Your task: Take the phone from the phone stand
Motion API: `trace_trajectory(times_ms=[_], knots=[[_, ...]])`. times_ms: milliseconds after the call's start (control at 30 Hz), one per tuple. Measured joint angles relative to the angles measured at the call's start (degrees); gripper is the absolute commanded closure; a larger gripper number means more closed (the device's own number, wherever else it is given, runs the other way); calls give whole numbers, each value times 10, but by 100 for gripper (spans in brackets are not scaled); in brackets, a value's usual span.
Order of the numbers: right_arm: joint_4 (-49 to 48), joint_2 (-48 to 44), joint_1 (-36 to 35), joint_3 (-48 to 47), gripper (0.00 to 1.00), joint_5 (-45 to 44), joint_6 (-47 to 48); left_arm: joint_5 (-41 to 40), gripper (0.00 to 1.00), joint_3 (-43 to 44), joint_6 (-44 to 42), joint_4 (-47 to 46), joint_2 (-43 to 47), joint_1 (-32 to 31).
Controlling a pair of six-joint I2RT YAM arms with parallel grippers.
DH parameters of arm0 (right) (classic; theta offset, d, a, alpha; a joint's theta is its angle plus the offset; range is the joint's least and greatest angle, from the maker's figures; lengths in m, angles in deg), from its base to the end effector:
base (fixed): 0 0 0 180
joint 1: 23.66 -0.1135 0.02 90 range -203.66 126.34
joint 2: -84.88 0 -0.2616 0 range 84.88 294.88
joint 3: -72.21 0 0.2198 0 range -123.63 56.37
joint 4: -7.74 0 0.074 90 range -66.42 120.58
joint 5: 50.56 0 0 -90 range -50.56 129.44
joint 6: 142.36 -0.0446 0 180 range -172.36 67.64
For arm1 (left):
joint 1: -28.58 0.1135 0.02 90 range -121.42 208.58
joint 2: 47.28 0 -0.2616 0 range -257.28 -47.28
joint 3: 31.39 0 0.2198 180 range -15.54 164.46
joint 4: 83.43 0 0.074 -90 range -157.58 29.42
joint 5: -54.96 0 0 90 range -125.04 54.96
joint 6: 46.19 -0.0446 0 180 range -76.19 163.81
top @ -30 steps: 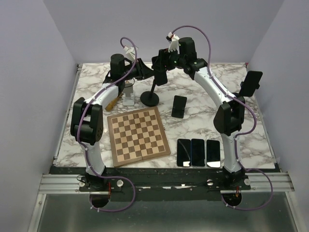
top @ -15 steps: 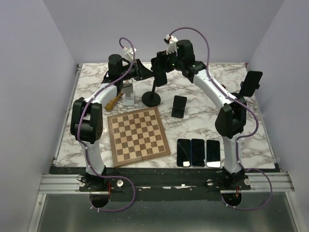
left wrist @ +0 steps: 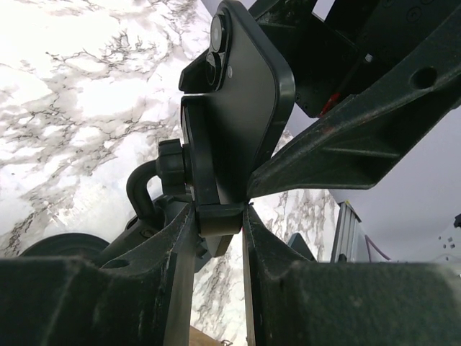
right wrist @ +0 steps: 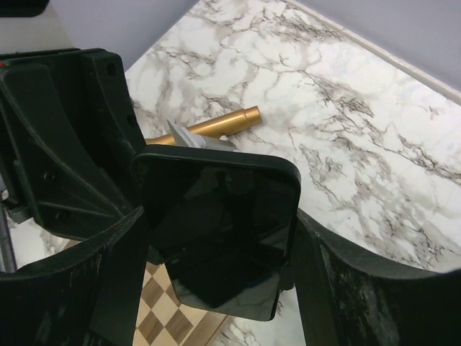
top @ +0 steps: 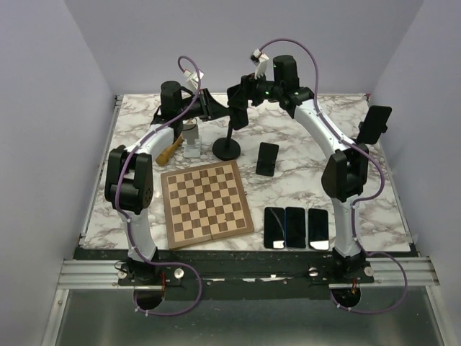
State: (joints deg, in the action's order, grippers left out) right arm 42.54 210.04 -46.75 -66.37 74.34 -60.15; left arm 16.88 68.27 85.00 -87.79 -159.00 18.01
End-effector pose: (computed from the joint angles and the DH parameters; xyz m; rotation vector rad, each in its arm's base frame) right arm 0.4384 0.2146 0.3381 -0.6729 1.8734 0.9433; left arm 0.4186 -0.1138 0.2970 0.2520 1.8543 -1.4111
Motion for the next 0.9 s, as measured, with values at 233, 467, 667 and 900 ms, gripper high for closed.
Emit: trace_trajectory(times_ms=[233, 467, 667, 900], knots=[[-18, 1, 14, 0, 99, 68, -44, 12, 100, -2, 3, -1, -2, 14], [-38, 1, 18, 7, 99, 84, -91, 5, 100, -5, 11, 1, -16, 31], [-28, -14, 4, 15, 74, 11, -92, -5, 100, -12, 25, -10, -16, 31], [-25, -44, -5, 51, 30, -62, -86, -9, 100, -31, 45, -37, -9, 15]])
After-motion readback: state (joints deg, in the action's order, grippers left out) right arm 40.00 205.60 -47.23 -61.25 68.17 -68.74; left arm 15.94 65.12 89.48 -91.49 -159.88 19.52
